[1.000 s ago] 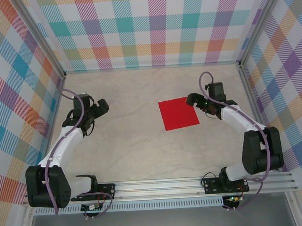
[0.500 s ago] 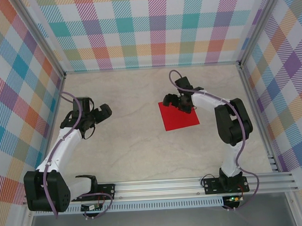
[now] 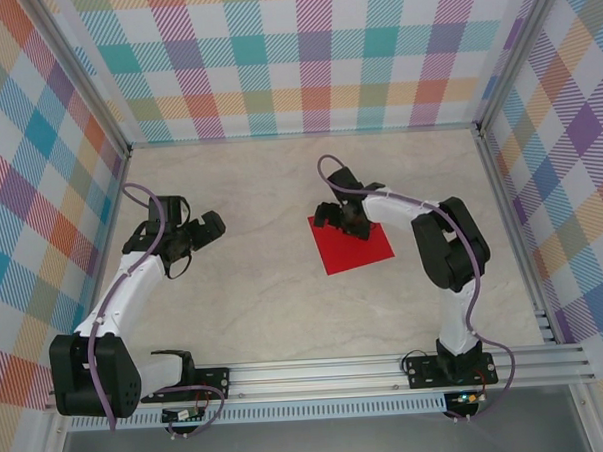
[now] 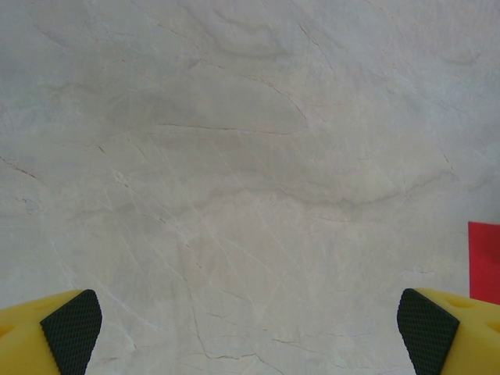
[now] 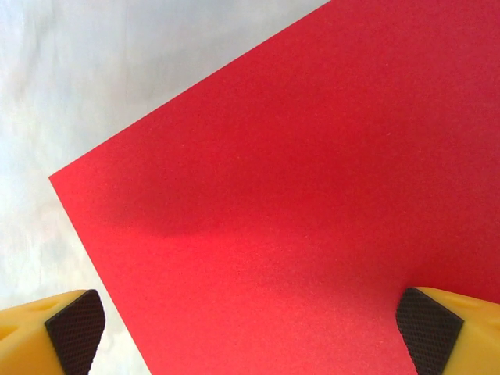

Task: Fold a paper plane with a square sheet of paper (pick it up from the middle)
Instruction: Move the square sheet of paper to the center of the table.

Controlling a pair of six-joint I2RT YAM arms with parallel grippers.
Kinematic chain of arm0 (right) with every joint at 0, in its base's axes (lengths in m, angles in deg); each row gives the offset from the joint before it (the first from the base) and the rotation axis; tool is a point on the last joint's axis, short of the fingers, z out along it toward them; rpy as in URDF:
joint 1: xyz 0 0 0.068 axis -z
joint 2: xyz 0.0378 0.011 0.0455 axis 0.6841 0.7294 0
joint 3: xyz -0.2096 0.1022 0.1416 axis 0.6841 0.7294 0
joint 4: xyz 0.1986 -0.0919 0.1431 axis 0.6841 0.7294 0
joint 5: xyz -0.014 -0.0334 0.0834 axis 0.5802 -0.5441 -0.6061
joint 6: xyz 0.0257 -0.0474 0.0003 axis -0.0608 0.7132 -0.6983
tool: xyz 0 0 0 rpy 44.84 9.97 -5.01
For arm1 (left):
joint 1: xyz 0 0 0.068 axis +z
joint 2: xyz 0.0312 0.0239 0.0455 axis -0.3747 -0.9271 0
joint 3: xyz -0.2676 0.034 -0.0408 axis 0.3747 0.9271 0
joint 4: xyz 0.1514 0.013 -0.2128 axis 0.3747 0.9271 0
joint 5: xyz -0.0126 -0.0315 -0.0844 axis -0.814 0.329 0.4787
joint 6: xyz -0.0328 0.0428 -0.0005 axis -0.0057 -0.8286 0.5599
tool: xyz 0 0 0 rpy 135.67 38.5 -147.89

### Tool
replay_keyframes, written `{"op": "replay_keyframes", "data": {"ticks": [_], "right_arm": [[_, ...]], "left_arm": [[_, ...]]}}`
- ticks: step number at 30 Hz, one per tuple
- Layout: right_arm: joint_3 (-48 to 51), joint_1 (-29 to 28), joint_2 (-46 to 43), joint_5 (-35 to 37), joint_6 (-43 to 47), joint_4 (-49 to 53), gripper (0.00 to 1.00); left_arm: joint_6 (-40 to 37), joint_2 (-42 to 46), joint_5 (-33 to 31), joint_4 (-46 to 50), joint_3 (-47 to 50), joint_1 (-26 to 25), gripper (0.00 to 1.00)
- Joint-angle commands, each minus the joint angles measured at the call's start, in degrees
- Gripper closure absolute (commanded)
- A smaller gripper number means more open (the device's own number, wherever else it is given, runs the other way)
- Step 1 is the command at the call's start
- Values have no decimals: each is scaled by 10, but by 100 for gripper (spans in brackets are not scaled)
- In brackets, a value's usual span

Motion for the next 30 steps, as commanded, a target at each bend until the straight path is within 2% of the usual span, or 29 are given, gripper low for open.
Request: {"op": "replay_keyframes", "data": {"ticks": [1, 6, 12, 20, 30], "right_arm": [[68, -58, -12, -57, -78, 87, 0], [83, -91, -57, -55, -99, 119, 0], [10, -90, -101, 18, 52, 207, 0], [-25, -91, -76, 14, 176, 248, 0], [-54, -91, -27, -20, 225, 272, 0]], "left_arm": [[9, -1, -2, 17, -21, -3, 0], [11, -3, -8, 26, -24, -3, 0], [11, 0, -12, 30, -22, -3, 0], [11, -4, -10, 32, -24, -3, 0], [8, -10, -3, 31, -24, -3, 0]]}}
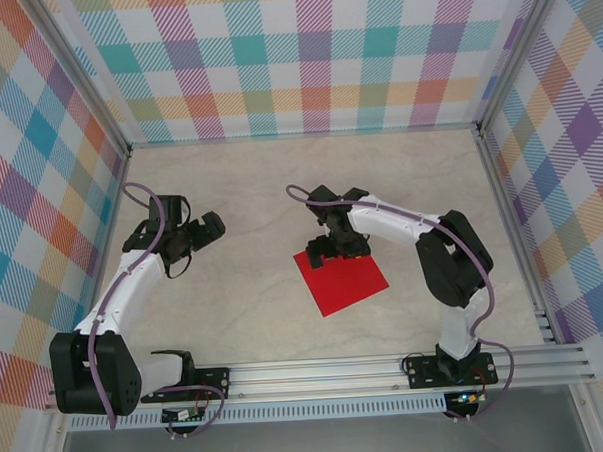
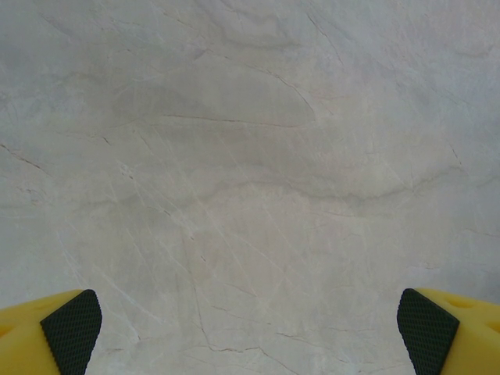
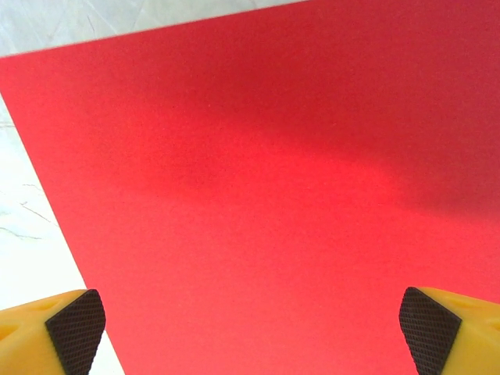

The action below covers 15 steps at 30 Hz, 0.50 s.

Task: Fold a paper plane with a square sheet of paper (pick it up from the middle)
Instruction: Move the square sheet of paper to the center of the table.

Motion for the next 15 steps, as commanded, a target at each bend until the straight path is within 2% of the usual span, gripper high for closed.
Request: {"op": "replay_keyframes", "data": {"ticks": [1, 9, 15], "right_arm": [[-13, -1, 20, -19, 21, 23, 0], [1, -1, 43, 21, 0, 7, 0], [11, -1, 64, 25, -6, -3, 0]], "left_arm": [[5, -6, -2, 18, -18, -3, 0], [12, -20, 0, 26, -25, -3, 0], [12, -26, 4, 28, -27, -3, 0]]}}
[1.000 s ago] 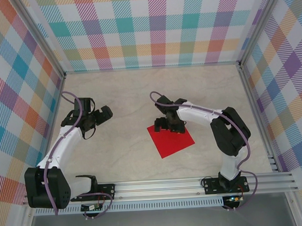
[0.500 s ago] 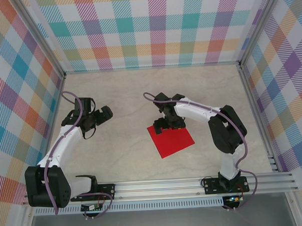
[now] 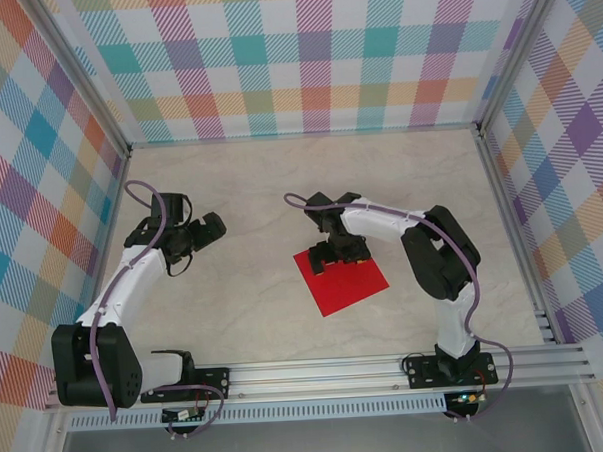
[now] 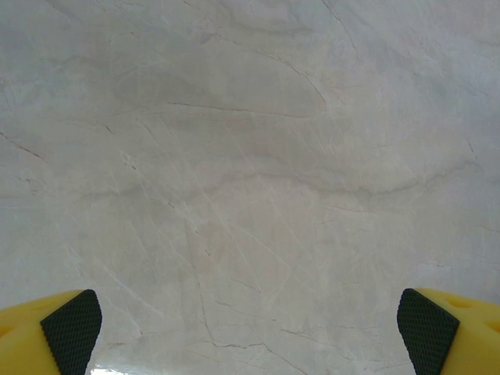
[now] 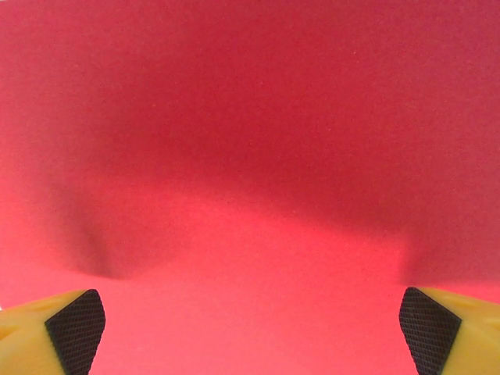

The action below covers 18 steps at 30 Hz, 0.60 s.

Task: Fold a paper plane with a square sheet of paper (pick it up from the middle)
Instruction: Move the square sheet of paper to the center of the table, then fold the square sheet of paper in half at the center of the table.

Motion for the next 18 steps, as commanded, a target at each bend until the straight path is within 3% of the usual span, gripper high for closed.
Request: {"op": "replay_keyframes", "data": {"ticks": [1, 8, 18], "right_arm": [[12, -1, 19, 5, -4, -2, 0], [35, -1, 37, -7, -3, -13, 0], [46, 0, 55, -1, -7, -20, 8]], "left_arm": [[8, -4, 3, 13, -16, -3, 0], [7, -11, 1, 16, -19, -3, 0], [5, -16, -4, 22, -23, -3, 0]]}}
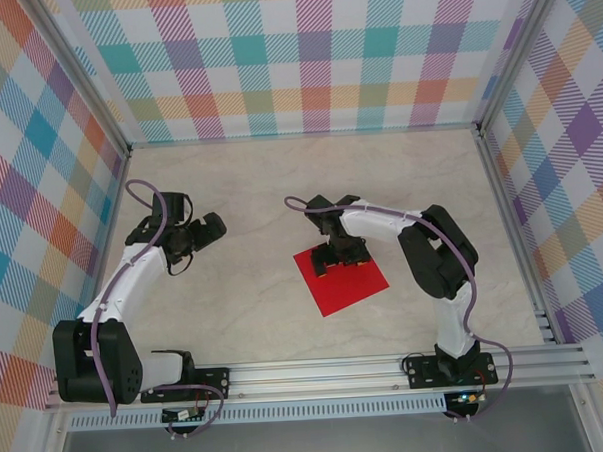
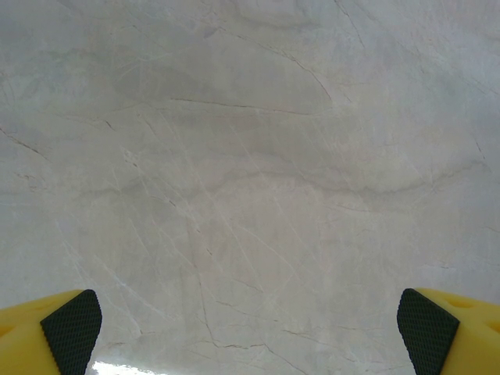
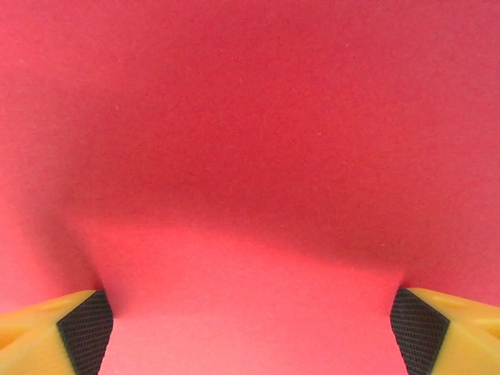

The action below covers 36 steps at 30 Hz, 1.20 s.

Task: Fold a paper plane with a square sheet of paper (pick it up from the middle)
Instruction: Fold the square sheet of paper in half at the center of the table.

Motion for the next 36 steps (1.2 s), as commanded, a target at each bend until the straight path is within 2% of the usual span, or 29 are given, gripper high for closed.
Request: {"op": "replay_keyframes", "data": {"ticks": [1, 14, 19, 21, 27, 36], "right_arm": [[34, -1, 46, -4, -8, -8, 9], [39, -1, 29, 23, -18, -8, 20], [37, -1, 14, 23, -19, -7, 21], [27, -1, -1, 20, -21, 3, 19], [15, -1, -44, 12, -18, 11, 6], [30, -1, -3, -10, -8, 0, 4]], "left_arm": [[1, -6, -5, 19, -19, -3, 0], [0, -14, -11, 23, -21, -3, 0], [0, -17, -12, 26, -23, -3, 0], [1, -18, -12, 27, -23, -3, 0], [1, -20, -10, 28, -24, -3, 0], [0, -19, -9, 30, -25, -3, 0]]}}
